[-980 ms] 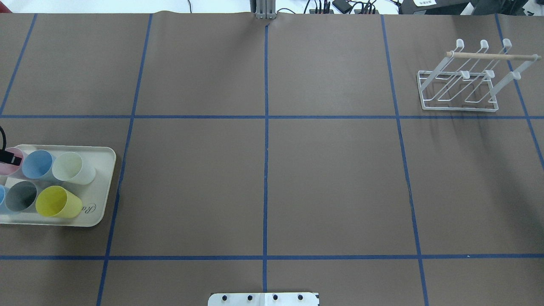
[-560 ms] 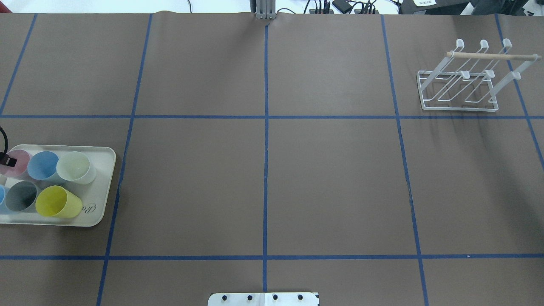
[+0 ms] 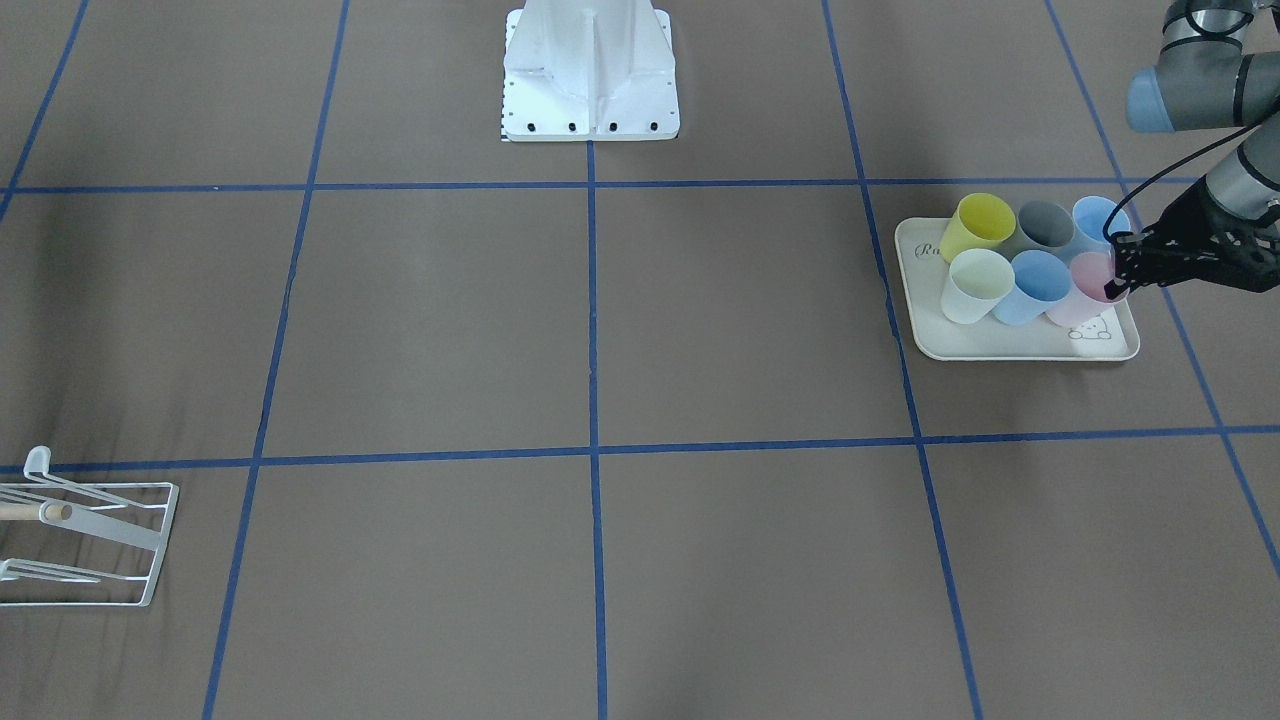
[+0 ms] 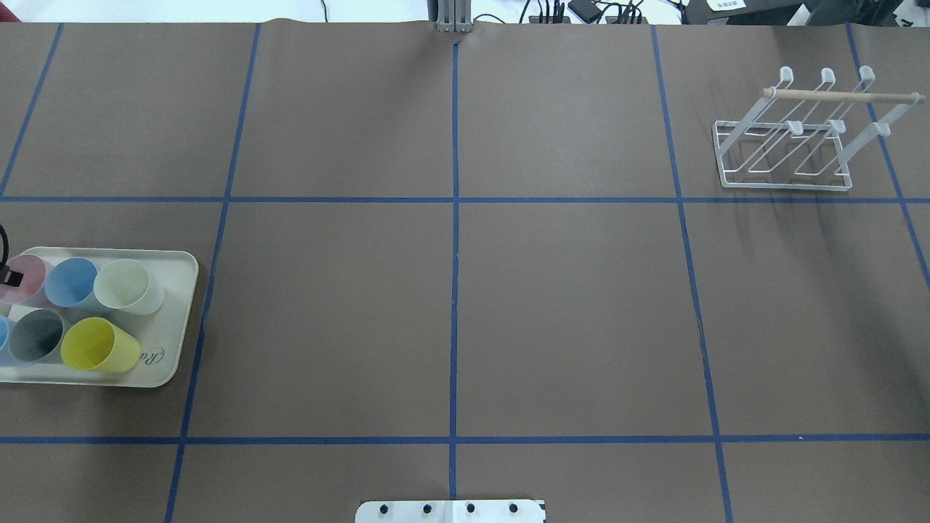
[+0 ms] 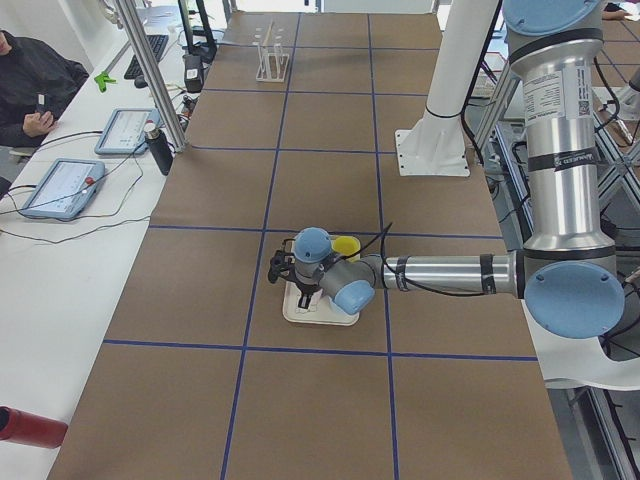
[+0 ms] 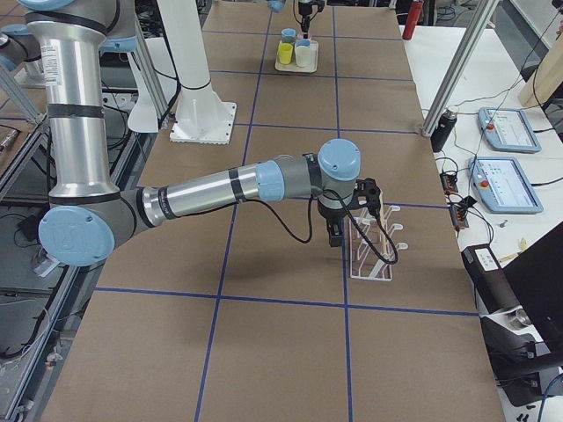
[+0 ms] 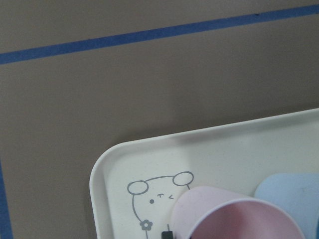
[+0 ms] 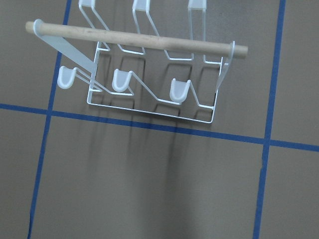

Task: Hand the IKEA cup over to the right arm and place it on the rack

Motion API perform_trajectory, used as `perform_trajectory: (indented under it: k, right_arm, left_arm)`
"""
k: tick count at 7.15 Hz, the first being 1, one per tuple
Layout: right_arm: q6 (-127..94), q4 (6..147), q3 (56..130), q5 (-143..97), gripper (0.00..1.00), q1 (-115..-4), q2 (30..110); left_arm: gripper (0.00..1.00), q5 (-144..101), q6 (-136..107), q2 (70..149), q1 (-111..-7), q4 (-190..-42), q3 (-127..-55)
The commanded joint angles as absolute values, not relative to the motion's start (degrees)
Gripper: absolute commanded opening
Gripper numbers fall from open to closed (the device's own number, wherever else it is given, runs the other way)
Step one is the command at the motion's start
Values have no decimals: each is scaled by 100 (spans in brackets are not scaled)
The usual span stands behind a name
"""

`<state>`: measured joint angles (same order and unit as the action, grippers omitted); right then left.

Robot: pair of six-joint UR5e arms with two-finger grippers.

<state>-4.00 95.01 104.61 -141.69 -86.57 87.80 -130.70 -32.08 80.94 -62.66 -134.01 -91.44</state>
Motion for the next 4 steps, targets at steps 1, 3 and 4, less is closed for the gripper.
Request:
perform_trajectory:
  k: [1,3,4]
  right_arm:
    - [-404,9501,10468,-14186,100,-8657,8780]
    - [-422,9475,10477,-14212,100,-8657,8763]
    - [-613,9466,10503,-14212,100,-8657,8641]
  left_arm:
    - [0,-13069,-3199,8095,-6598,-13360,-9237]
    - [0,-13034,-3182,8130,-7387,-13333,-9272]
    - [0,-13052,-3173,8191,-7931,-13333,-9325]
